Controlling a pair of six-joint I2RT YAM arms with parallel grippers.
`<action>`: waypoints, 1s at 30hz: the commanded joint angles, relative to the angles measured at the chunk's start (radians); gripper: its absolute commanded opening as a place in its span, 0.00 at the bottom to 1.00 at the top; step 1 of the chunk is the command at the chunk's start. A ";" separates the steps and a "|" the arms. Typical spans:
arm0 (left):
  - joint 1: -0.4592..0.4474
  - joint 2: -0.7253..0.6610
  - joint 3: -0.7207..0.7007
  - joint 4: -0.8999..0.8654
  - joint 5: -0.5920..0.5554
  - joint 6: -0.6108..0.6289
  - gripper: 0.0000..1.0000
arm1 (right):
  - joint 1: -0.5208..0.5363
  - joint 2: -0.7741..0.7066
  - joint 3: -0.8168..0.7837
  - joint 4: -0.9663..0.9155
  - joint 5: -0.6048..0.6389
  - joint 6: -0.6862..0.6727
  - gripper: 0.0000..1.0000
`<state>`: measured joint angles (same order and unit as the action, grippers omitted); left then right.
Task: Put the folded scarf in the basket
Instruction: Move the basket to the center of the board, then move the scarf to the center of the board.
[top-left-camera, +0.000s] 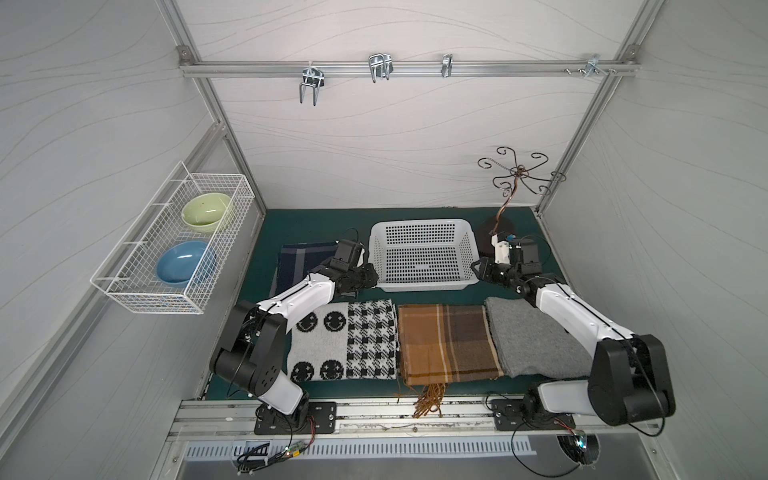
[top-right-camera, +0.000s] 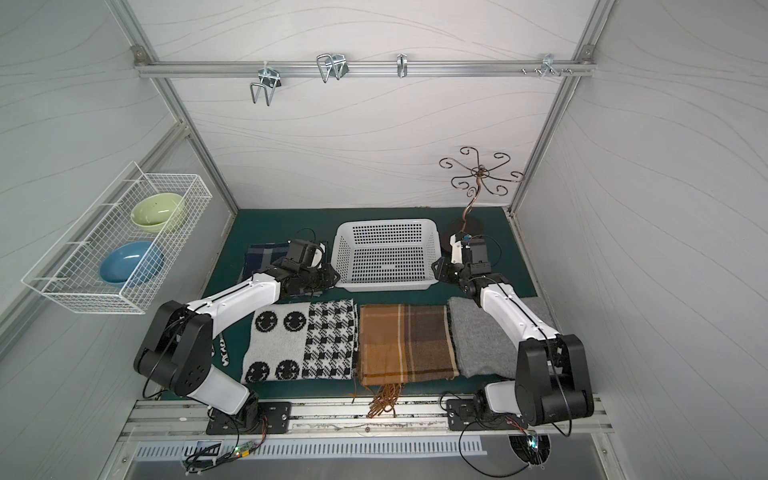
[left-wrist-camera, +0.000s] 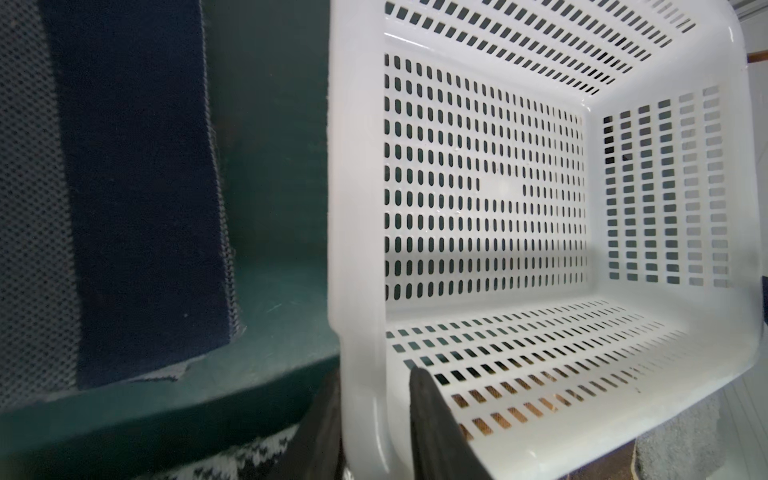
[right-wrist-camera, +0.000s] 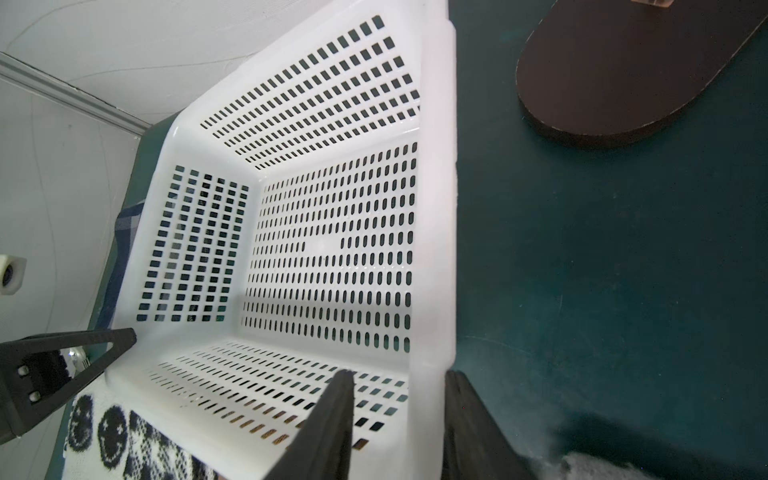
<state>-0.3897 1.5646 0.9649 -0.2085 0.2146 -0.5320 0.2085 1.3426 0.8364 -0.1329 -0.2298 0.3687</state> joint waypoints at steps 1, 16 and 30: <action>-0.017 -0.031 -0.020 0.011 0.015 0.013 0.31 | 0.011 -0.007 0.017 -0.019 -0.033 -0.007 0.44; -0.017 -0.122 -0.065 -0.039 -0.018 0.035 0.66 | -0.103 -0.193 -0.014 -0.197 -0.106 0.030 0.63; -0.046 -0.507 -0.217 -0.137 -0.022 -0.011 1.00 | -0.010 -0.546 -0.230 -0.561 0.002 0.138 0.58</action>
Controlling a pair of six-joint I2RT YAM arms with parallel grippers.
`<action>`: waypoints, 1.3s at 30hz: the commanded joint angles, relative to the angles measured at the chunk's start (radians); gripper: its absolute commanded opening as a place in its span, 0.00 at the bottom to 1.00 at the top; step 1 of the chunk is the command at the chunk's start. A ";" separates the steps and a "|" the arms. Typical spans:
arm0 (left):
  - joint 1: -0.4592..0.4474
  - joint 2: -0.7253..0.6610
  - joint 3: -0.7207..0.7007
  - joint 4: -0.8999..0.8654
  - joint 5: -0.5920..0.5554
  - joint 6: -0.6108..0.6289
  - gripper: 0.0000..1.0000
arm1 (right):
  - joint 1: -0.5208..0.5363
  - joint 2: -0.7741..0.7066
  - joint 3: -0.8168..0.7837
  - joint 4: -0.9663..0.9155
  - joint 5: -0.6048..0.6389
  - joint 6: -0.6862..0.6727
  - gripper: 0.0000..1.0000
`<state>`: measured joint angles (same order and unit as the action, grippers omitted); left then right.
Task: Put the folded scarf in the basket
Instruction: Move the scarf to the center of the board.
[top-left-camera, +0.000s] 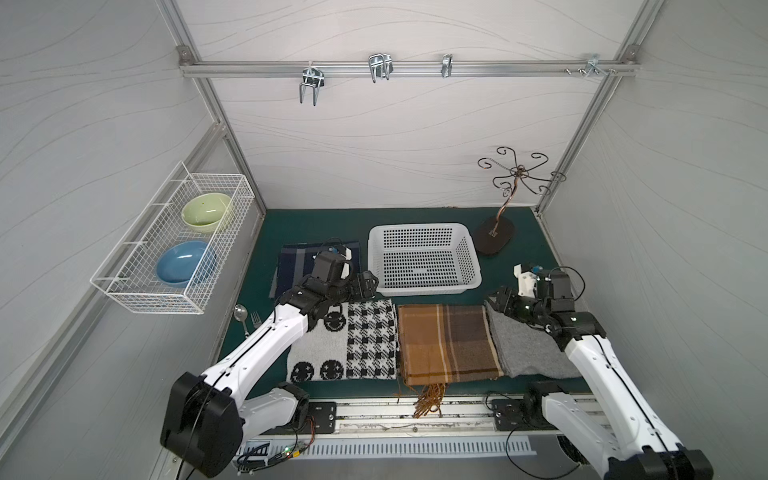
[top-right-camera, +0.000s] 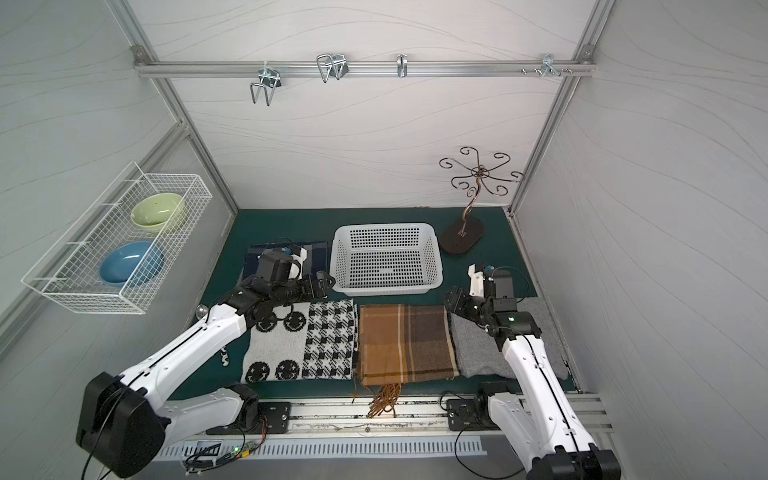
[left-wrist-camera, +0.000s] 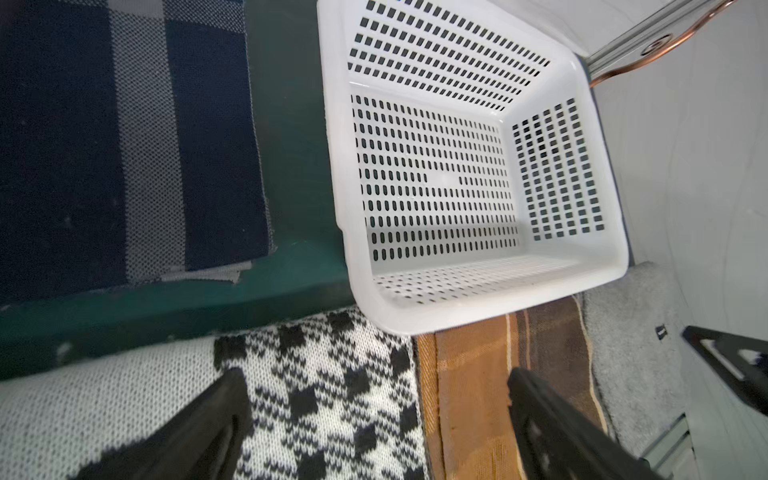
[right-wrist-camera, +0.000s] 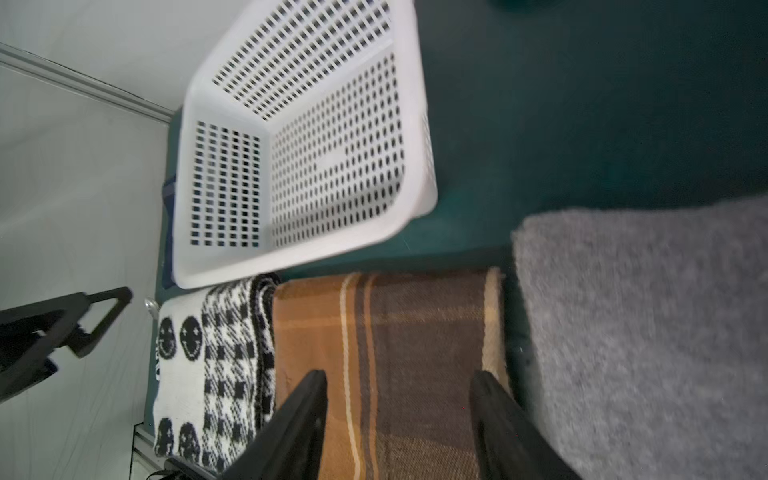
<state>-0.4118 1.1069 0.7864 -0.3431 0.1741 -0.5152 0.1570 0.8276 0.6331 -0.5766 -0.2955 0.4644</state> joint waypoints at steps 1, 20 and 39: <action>-0.037 -0.084 -0.063 0.001 0.011 -0.034 0.99 | 0.092 -0.048 -0.033 -0.119 0.119 0.061 0.58; -0.144 -0.173 -0.209 0.098 0.056 -0.116 0.98 | 0.223 0.199 -0.134 0.005 0.213 0.108 0.62; -0.458 -0.036 -0.268 0.279 -0.199 -0.340 0.95 | 0.231 0.298 -0.172 0.105 0.105 0.102 0.46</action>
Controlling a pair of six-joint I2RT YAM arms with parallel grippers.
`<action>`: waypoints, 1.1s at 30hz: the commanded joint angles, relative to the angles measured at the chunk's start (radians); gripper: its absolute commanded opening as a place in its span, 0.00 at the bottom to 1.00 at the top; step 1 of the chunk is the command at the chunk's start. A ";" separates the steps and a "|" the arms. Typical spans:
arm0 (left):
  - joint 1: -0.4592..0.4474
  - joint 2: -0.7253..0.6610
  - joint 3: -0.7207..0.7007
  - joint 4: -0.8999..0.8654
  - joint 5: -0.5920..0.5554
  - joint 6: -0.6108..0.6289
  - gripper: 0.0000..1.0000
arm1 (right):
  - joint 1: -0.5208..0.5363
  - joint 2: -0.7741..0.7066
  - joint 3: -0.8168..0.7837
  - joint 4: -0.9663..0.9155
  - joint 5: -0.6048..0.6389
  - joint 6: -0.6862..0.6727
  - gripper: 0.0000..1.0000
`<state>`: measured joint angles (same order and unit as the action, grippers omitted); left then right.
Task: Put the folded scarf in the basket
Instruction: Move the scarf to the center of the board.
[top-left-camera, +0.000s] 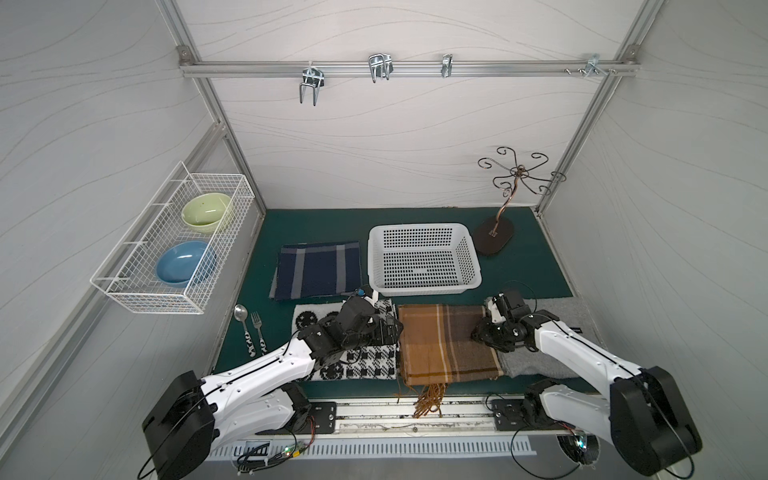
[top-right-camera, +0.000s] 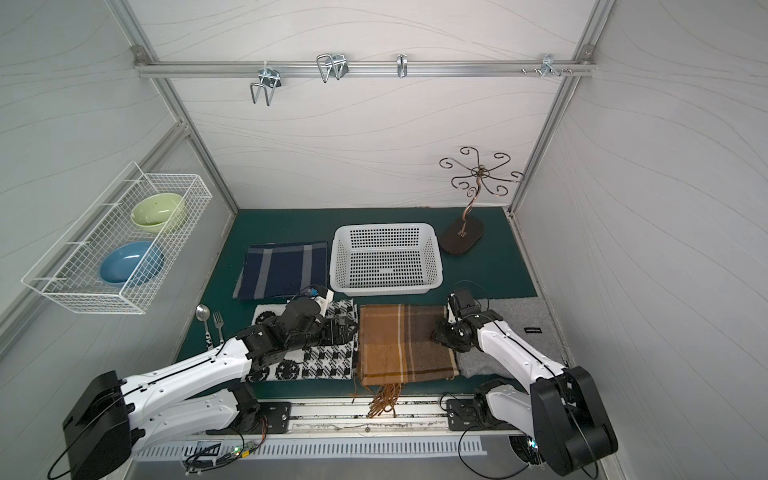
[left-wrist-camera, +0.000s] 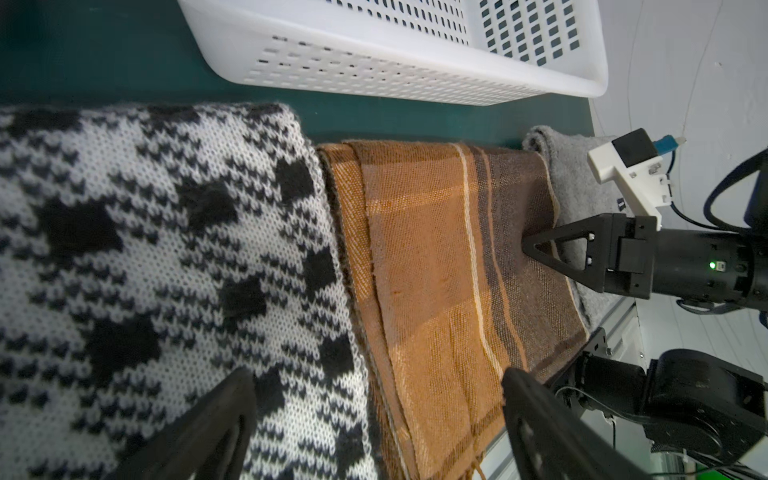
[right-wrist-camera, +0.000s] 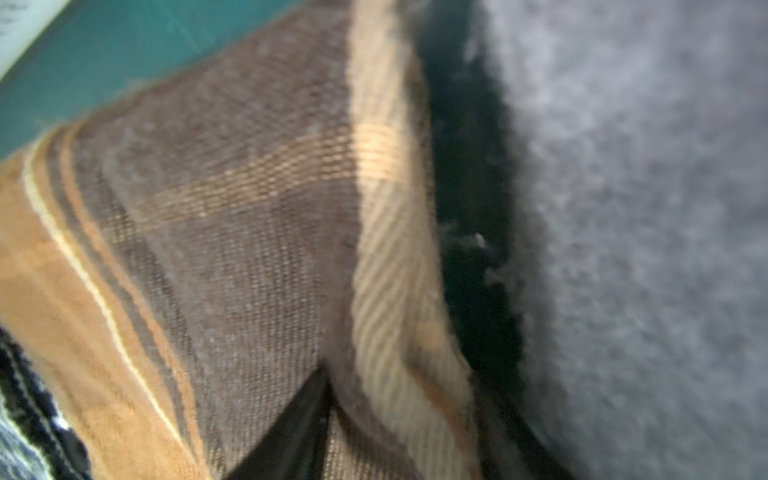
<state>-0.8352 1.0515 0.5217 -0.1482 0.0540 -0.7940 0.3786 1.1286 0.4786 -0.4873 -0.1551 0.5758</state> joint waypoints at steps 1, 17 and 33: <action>-0.049 0.032 -0.004 0.091 -0.089 -0.070 0.95 | 0.009 0.003 -0.020 0.018 -0.035 -0.014 0.43; -0.189 0.276 0.024 0.278 -0.194 -0.181 0.95 | -0.123 -0.112 -0.048 0.039 -0.128 -0.047 0.00; -0.249 0.317 0.086 0.052 -0.426 -0.190 0.96 | -0.124 -0.095 -0.055 0.061 -0.172 -0.066 0.01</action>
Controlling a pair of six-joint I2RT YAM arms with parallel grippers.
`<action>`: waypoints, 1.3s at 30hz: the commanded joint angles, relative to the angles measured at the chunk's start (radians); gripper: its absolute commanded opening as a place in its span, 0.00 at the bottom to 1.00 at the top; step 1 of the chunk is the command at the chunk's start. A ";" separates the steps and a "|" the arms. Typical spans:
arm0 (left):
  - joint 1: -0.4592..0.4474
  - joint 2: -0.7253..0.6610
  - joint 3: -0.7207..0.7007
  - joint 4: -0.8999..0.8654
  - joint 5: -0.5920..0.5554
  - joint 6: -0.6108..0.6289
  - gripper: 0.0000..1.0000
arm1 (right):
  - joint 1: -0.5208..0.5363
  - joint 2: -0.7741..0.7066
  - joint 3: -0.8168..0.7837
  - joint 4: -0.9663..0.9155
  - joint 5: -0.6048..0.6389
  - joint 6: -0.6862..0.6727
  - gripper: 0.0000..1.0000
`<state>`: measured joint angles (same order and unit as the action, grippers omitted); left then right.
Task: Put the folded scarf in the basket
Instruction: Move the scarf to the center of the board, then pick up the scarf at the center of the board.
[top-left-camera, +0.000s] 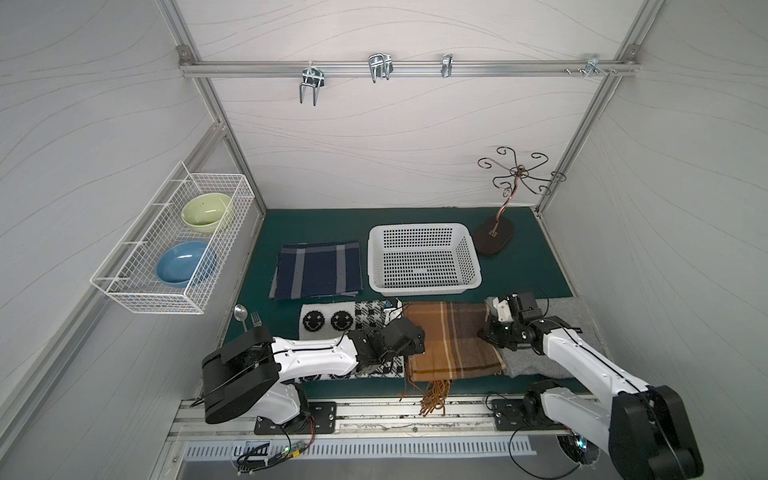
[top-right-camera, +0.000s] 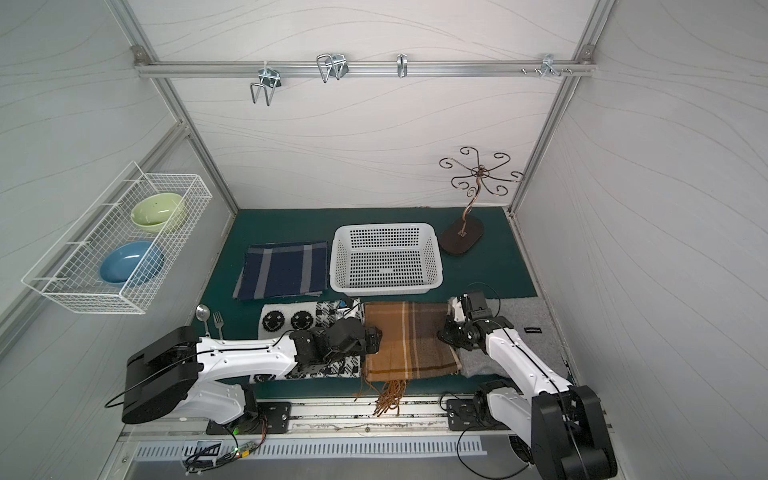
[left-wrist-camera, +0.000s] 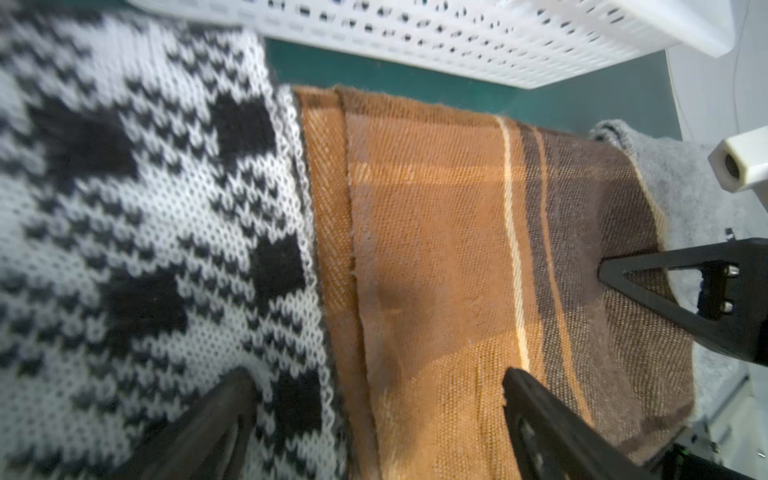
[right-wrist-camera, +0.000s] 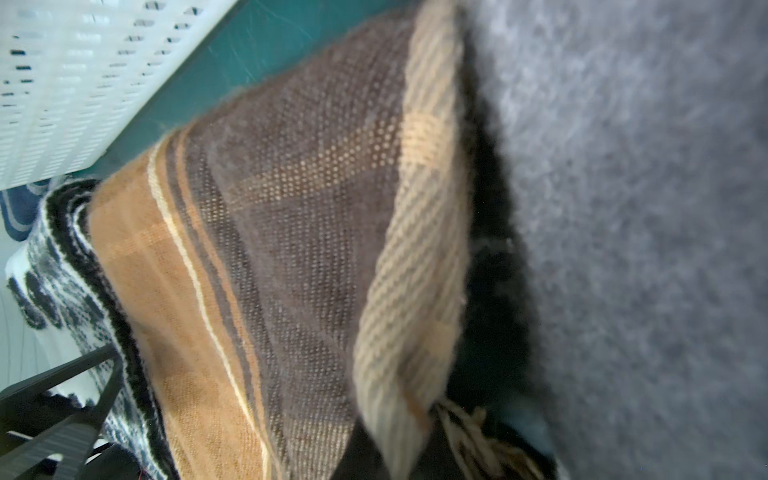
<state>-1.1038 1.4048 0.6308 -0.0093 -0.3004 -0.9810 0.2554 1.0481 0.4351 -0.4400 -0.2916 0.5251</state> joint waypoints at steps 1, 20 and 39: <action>0.042 -0.055 -0.073 -0.053 -0.045 -0.022 0.95 | -0.001 -0.015 -0.013 0.014 -0.037 -0.016 0.01; 0.115 -0.332 -0.059 -0.282 -0.008 0.052 0.94 | 0.001 -0.048 -0.022 0.020 -0.052 -0.019 0.01; -0.008 0.094 0.059 -0.013 -0.002 -0.025 0.96 | 0.011 -0.036 -0.027 0.035 -0.071 -0.022 0.03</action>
<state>-1.1118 1.4723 0.6605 -0.1013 -0.2951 -0.9928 0.2562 1.0153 0.4175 -0.4179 -0.3424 0.5220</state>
